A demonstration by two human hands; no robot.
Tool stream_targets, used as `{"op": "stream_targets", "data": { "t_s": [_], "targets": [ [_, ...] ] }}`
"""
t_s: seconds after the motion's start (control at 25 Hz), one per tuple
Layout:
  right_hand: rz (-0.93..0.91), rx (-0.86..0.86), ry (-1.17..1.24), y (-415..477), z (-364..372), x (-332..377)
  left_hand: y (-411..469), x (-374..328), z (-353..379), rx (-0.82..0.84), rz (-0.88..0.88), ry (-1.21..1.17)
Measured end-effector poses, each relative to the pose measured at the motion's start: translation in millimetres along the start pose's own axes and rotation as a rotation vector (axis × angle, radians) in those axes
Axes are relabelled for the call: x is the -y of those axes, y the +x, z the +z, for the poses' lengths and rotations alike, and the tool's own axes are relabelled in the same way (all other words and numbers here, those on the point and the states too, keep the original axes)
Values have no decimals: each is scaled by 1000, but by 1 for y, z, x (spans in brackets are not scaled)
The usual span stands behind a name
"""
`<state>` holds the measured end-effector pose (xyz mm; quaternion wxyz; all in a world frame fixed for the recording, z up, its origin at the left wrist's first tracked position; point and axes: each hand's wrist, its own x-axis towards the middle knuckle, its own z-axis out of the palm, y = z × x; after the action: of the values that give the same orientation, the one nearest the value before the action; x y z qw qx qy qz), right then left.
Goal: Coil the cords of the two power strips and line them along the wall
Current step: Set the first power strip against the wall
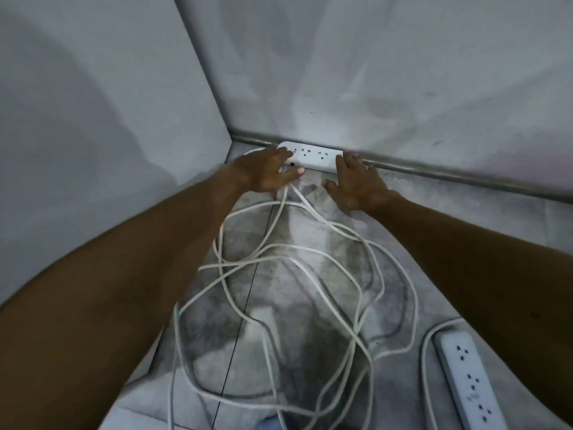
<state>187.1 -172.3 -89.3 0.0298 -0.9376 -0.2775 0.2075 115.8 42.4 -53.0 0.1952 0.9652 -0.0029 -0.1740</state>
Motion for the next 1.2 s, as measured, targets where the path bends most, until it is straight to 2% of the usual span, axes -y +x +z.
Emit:
{"op": "stream_targets", "data": {
  "t_s": [0.2, 0.32, 0.44, 0.64, 0.76, 0.92, 1.12, 1.2],
  "targets": [
    [32, -39, 88, -80, -55, 12, -82, -25, -48, 67, 13, 32],
    [10, -65, 156, -122, -81, 27, -130, -47, -53, 26, -89, -3],
    [-31, -64, 146, -169, -86, 35, -178, -74, -33, 85, -170, 63],
    [-88, 78, -27, -240, -38, 30, -241, -106, 31, 160, -121, 57],
    [-175, 178, -126, -282, 24, 15, -265, -121, 78, 221, -66, 81],
    [-205, 323, -220, -318, 94, 2, -271, -135, 129, 313, -47, 119],
    [-385, 13, -246, -325, 123, 2, -265, -139, 150, 393, -33, 86],
    [-568, 6, -298, -322, 116, 2, -265, -139, 143, 384, -43, 86]
  ]
}}
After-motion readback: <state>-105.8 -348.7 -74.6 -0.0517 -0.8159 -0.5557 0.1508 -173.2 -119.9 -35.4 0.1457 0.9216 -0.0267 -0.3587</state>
